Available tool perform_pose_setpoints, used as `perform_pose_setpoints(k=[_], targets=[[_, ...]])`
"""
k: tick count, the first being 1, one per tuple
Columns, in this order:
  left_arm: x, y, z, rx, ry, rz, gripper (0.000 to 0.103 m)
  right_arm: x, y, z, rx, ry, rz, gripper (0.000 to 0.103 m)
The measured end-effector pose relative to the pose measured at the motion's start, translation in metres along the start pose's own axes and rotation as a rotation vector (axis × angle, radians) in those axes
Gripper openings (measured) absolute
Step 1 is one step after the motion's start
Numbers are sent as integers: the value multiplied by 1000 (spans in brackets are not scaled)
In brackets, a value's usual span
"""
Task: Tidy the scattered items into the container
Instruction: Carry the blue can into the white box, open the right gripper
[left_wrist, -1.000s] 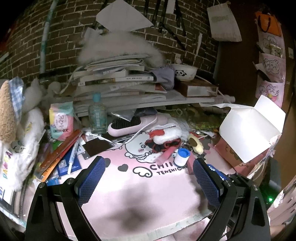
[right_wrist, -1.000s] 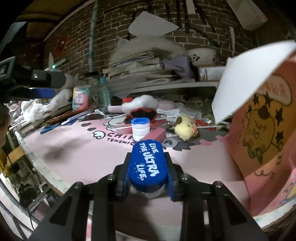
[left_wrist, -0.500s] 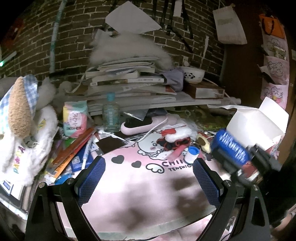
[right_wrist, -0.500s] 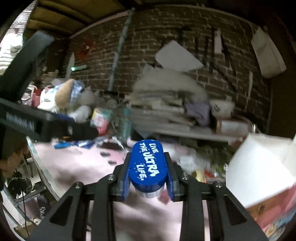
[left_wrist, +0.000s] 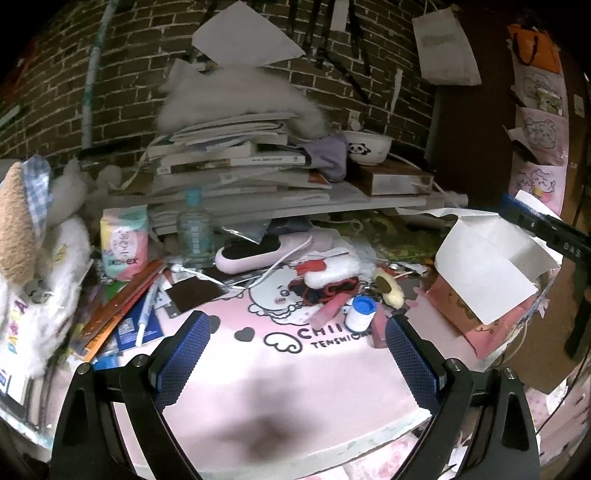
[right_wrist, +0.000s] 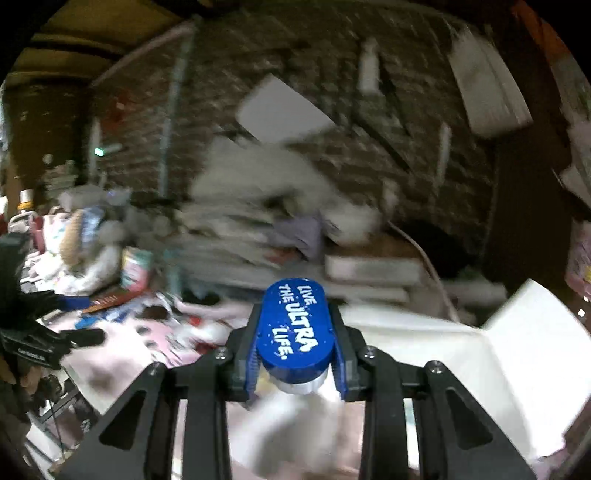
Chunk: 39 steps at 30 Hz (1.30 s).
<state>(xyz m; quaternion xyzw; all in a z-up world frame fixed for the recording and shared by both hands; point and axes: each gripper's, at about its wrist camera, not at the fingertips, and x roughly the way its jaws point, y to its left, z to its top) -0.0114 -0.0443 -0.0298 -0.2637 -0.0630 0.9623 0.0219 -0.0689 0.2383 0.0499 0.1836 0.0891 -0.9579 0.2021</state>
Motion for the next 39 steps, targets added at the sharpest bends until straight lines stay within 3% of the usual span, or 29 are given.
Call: perform_pose_setpoints(k=[9,19,25,30,34,39], targets=[[4,-13,1,28,12,-9,95,43,-74,-7,-27,414,-48,29],[1,-17,2,37,4,-10,95,81,-66,-4,-188,691,-83,29],[1,-17,3,47,13,2,95,113,-62,-15,-225,847,-54,29],[4,-18,3,63,25,21,95,122,-64,-22,-237,903,-61,29],[8,-20,1,65,35,11,95,121,-60,-25,-255,931,-33,41],[11,-23,0,70,46,8,95,115,-60,-19,-250,900,-31,43]])
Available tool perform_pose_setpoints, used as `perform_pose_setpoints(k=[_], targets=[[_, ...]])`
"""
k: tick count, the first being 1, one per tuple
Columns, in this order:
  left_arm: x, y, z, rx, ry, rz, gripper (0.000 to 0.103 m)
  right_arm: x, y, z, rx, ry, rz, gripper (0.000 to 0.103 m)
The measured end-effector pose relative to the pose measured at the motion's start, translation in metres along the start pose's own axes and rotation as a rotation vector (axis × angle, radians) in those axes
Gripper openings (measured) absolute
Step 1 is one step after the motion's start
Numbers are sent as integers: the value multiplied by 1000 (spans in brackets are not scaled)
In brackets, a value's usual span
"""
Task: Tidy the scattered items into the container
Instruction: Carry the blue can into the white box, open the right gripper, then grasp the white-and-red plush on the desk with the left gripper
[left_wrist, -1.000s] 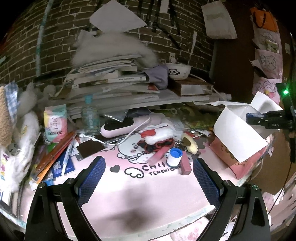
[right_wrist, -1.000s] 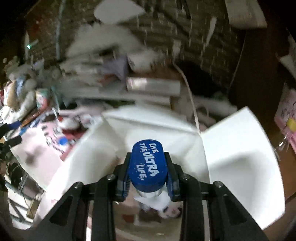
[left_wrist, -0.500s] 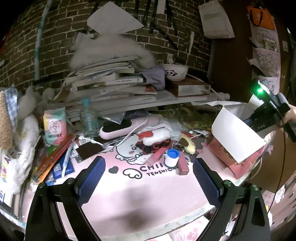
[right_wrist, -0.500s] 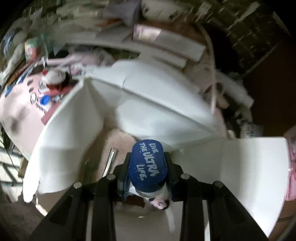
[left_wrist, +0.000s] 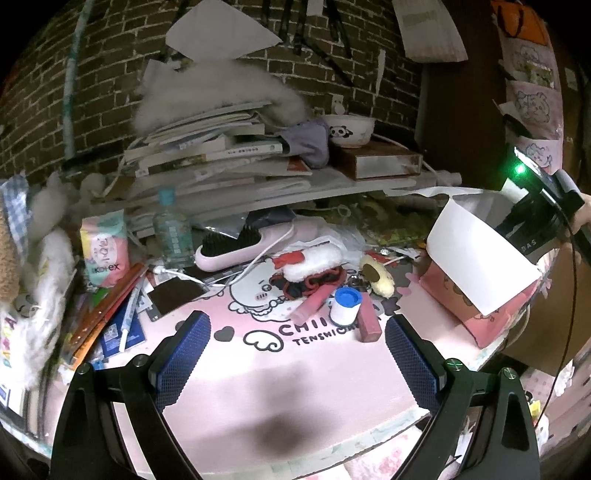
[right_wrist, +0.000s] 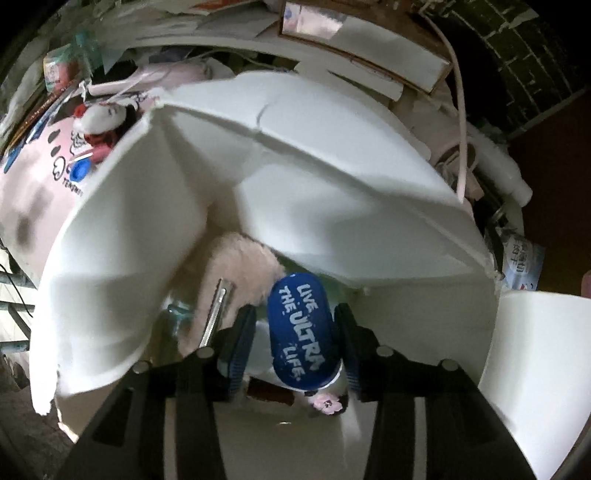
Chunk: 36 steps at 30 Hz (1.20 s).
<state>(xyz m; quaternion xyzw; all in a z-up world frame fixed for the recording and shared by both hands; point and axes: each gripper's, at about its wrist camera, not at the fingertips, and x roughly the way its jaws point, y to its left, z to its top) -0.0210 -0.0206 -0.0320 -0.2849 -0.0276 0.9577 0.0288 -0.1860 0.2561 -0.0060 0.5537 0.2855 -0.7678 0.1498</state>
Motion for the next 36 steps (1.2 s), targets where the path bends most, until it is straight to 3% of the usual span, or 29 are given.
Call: perform_pose_setpoints(k=[5,10,14,15,16,18,22,29,32,36], targets=[[-1,0,0,-2,-3,-1,95,-18,6,-2,7,-89,-40,47],[0,0,0,-12,-5,-4,95,-60,18,-9,28,-305,-83,66],[1,1,1,-14,-6,1,95,-92,44,-17,33,-482,-33,67],[2,2,1,-16,-7,0,95,-101,51,-19,33,-530,-9,73],[4,2,0,-19,-5,-2,95,-107,60,-23,29,-573,24,87],[7,4,0,-26,-1,-3,95,-118,81,-30,12,-656,107,94],[18,9,0,-34,16,-6,95,-122,123,-34,-48,-718,286,95],[53,17,11,-46,75,-34,95,-104,165,-50,-157,-780,520,98],[75,18,20,-78,120,-41,95,-86,179,-62,-213,-758,638,98],[101,14,31,-144,149,-77,95,-59,197,-76,-242,-702,676,98]])
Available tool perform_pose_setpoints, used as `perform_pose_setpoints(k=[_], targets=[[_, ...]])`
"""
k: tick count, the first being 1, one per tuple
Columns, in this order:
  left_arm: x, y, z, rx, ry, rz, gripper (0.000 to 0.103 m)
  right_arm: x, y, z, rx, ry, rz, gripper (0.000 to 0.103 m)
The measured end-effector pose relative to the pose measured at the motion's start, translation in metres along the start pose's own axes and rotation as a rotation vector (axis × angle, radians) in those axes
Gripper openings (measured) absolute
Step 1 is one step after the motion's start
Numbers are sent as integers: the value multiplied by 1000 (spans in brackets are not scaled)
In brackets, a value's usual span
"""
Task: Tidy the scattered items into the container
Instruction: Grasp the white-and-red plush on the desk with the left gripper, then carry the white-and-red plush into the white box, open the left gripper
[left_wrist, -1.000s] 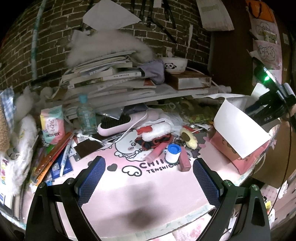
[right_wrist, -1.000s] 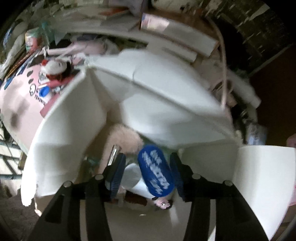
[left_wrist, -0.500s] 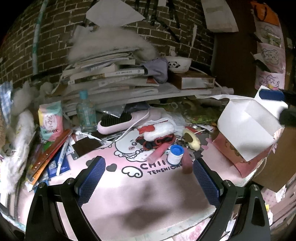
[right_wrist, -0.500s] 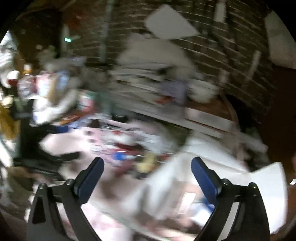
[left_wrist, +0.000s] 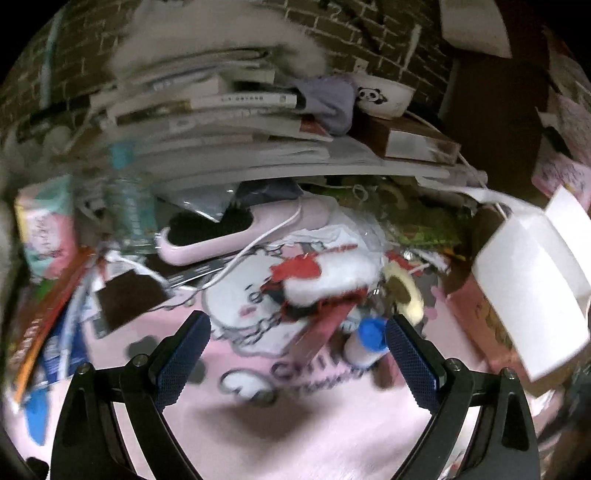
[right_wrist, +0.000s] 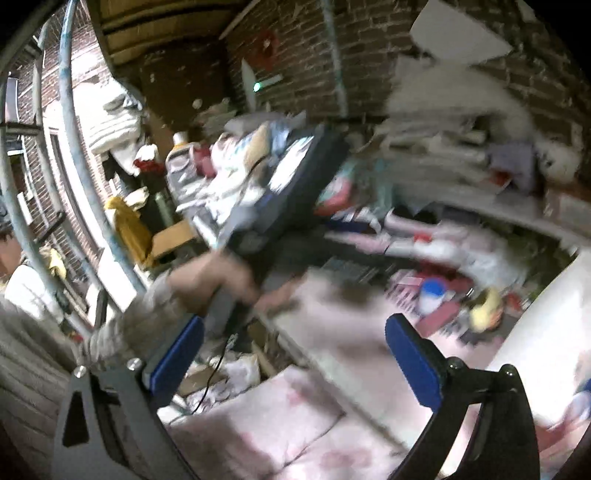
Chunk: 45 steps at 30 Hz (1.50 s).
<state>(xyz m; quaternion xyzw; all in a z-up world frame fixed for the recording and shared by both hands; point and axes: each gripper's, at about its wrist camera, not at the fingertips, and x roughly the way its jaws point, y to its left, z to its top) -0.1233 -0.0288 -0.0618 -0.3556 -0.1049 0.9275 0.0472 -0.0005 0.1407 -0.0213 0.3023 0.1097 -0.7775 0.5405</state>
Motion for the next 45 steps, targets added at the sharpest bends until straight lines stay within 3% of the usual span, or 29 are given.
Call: perform_pose_setpoints(k=[2,10,15,20,24,28,30,34,40,45], targets=[[10,-5,5,-15,10,-19,95,8,0,-12,17,22,8,98],[43,-22,16,-52,53,24,95,20,-17,-40,104,57,9,98],[46,-25,18,-56,51,63,94,16,-33,-42,179,5,-24,98],[48,-27,19,-47,47,81,94,20,-40,-42,251,-61,-123,98],[53,-27,19,-42,60,77,79,26,-39,-43,250,-78,-170,98],[56,-24,18,-55,63,62,75,29,-43,-43,266,-99,-203,98],[56,-23,17,-57,65,57,61,29,-46,-43,277,-120,-239,98],[55,-25,16,-44,59,51,59,27,-50,-43,295,-157,-319,98],[46,-25,18,-34,37,46,58,29,-53,-43,322,-159,-316,98],[29,-24,23,-29,11,47,58,25,-53,-43,319,-185,-364,98]])
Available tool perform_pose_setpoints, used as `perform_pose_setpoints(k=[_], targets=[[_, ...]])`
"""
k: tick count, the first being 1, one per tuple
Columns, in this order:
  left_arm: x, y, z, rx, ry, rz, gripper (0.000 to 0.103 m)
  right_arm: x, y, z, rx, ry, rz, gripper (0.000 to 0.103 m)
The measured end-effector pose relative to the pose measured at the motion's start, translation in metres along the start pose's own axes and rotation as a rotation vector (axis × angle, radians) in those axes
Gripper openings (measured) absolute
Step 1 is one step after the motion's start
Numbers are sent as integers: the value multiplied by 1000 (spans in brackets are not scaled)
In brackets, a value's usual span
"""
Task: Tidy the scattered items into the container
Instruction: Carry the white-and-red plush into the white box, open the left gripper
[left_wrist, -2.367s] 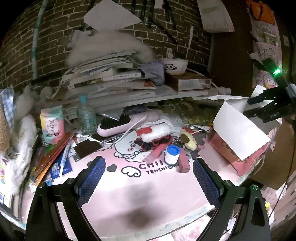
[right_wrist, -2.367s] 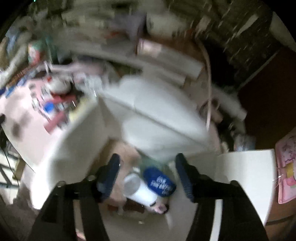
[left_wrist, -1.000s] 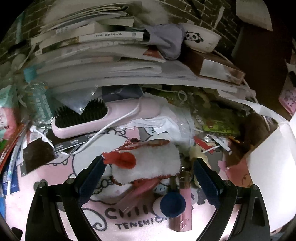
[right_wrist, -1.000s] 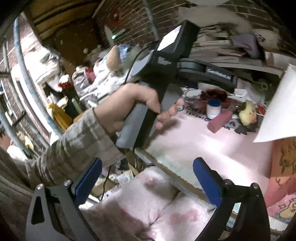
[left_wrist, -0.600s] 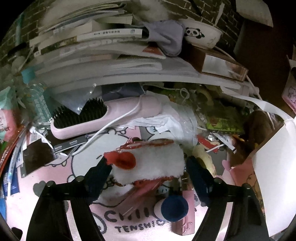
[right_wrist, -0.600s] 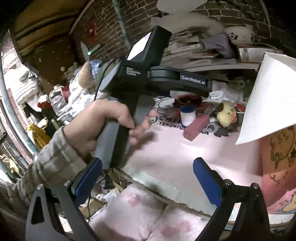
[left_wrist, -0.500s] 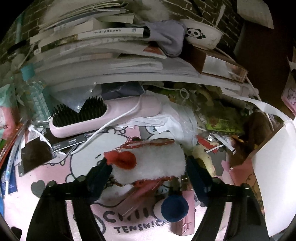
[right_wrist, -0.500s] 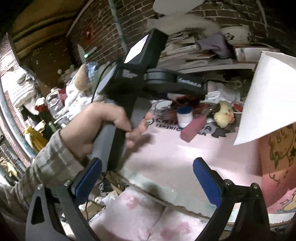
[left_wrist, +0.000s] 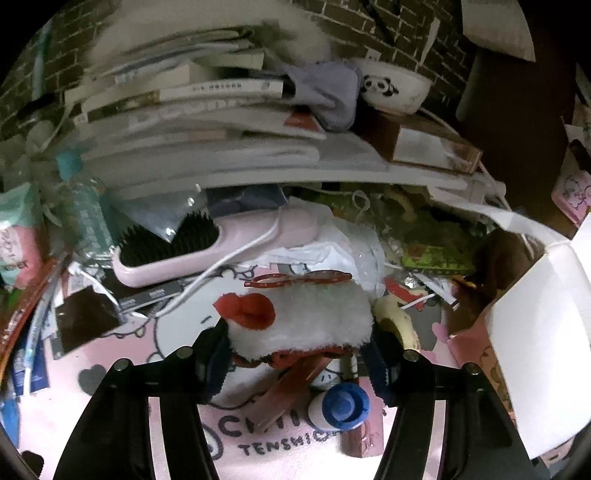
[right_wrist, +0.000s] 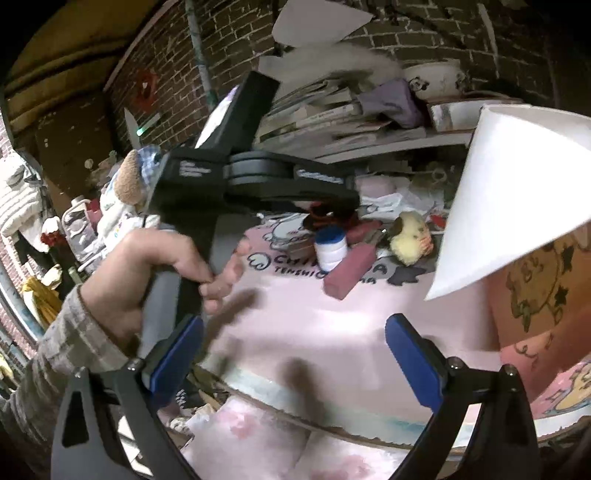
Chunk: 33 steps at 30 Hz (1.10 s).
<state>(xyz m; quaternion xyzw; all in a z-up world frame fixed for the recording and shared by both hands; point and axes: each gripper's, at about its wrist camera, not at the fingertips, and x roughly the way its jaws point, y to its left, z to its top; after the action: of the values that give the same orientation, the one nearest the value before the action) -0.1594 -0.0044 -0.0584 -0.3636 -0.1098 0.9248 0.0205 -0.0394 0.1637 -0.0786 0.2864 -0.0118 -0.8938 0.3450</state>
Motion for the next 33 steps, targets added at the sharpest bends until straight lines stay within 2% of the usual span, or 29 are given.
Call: perform_pose_setpoints(k=[6,13,19,33], targets=[[-31,-3,4,24,-44,3,58,-2,-1,1,20,-46,-89,98],[-67,-23,8,89,-96,-48,58,0,-10,-2,84,-43,-93,98],[-89,-45,13,126,-119,-119,58,1,-8,-3,73,-58,-120,98],[-94,-122,32,267,-94,-236,58,5,-9,-6,81,-57,-112,98]])
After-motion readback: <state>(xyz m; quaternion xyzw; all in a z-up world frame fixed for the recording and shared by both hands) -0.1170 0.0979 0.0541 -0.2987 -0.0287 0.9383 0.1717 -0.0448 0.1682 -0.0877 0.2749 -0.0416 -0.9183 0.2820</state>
